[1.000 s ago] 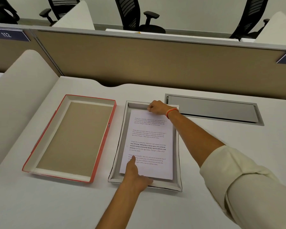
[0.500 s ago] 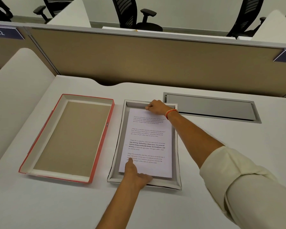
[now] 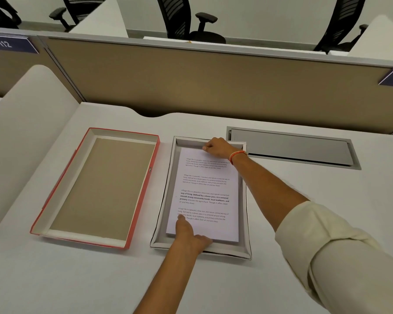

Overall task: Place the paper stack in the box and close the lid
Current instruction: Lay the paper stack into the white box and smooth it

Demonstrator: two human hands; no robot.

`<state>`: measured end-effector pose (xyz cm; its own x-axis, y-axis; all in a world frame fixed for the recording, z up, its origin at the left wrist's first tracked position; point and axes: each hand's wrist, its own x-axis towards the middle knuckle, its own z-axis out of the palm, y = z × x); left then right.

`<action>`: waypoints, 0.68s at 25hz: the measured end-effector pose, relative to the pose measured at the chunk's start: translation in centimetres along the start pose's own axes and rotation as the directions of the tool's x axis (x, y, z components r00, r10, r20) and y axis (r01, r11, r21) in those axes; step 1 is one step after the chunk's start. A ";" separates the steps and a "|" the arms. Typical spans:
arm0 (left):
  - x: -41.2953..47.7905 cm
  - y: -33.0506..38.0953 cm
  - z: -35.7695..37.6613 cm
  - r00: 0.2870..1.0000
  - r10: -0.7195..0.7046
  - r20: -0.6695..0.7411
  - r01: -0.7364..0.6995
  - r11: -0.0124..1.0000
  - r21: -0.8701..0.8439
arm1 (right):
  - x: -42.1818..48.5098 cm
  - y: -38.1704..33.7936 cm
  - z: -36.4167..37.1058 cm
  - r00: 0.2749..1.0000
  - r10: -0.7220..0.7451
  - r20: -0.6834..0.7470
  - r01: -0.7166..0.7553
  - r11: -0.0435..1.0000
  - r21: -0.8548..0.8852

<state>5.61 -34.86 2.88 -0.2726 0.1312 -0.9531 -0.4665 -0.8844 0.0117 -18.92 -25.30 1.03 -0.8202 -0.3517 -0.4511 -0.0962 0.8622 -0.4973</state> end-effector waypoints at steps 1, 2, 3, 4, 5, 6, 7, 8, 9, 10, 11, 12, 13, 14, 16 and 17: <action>0.1 0.0 0.0 1.000 -0.001 -0.003 0.001 1.000 0.000 | 0.0 0.0 0.0 1.000 -0.001 0.000 0.001 1.000 -0.006; 0.1 0.0 -0.1 1.000 -0.001 -0.004 0.001 1.000 -0.001 | 0.0 0.0 -0.1 1.000 -0.002 0.001 0.002 1.000 -0.011; 0.2 0.0 -0.1 1.000 0.001 -0.004 -0.001 1.000 -0.004 | 0.0 -0.1 -0.1 1.000 -0.003 0.002 0.003 1.000 -0.014; 0.4 0.0 -0.1 1.000 0.005 -0.003 -0.005 1.000 -0.007 | 0.0 -0.1 0.0 1.000 -0.003 0.003 0.003 1.000 -0.014; 0.5 0.0 -0.1 1.000 0.007 -0.004 -0.007 1.000 -0.009 | 0.0 -0.1 0.0 1.000 -0.003 0.004 0.003 1.000 -0.012; 0.6 0.0 -0.1 1.000 0.008 -0.005 -0.008 1.000 -0.011 | -0.1 -0.1 0.0 1.000 -0.003 0.004 0.003 1.000 -0.010; 0.5 0.0 -0.1 1.000 0.009 -0.002 -0.009 1.000 -0.014 | -0.1 0.0 0.1 1.000 -0.006 0.004 0.006 1.000 -0.008; 0.5 0.0 -0.1 1.000 0.013 0.006 -0.012 1.000 -0.018 | -0.1 0.0 0.1 1.000 -0.011 0.003 0.011 1.000 -0.004; 0.4 0.0 -0.2 1.000 0.014 0.014 -0.014 1.000 -0.020 | -0.2 0.0 0.1 1.000 -0.015 0.003 0.015 1.000 0.001; 0.3 -0.1 -0.2 1.000 0.014 0.021 -0.014 1.000 -0.021 | -0.3 0.0 0.1 1.000 -0.018 0.005 0.018 1.000 0.001; 0.3 -0.1 -0.4 0.999 0.014 0.028 -0.014 1.000 -0.019 | -0.3 0.0 0.0 1.000 -0.020 0.009 0.020 1.000 -0.004; 0.3 -0.2 -0.5 0.999 0.014 0.036 -0.014 1.000 -0.014 | -0.4 0.0 0.0 1.000 -0.024 0.014 0.024 1.000 -0.009; 0.2 -0.2 -0.6 0.999 0.014 0.045 -0.014 1.000 -0.008 | -0.4 -0.1 -0.1 0.999 -0.031 0.018 0.031 0.999 -0.015; 0.3 -0.3 -0.7 0.999 0.016 0.052 -0.016 1.000 -0.008 | -0.4 -0.2 -0.2 0.999 -0.038 0.021 0.039 0.999 -0.023; 0.2 -0.4 -0.7 0.998 0.017 0.053 -0.016 1.000 -0.017 | -0.6 -0.3 -0.3 0.998 -0.048 0.031 0.049 0.998 -0.041; 0.0 -0.5 -0.7 0.998 0.017 0.056 -0.017 1.000 -0.009 | -0.6 -0.4 -0.3 0.998 -0.051 0.036 0.053 0.997 -0.050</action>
<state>6.45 -34.73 2.63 -0.3276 0.1412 -0.9342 -0.4547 -0.8903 0.0249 -18.52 -25.32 1.74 -0.7933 -0.4084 -0.4516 -0.1674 0.8594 -0.4832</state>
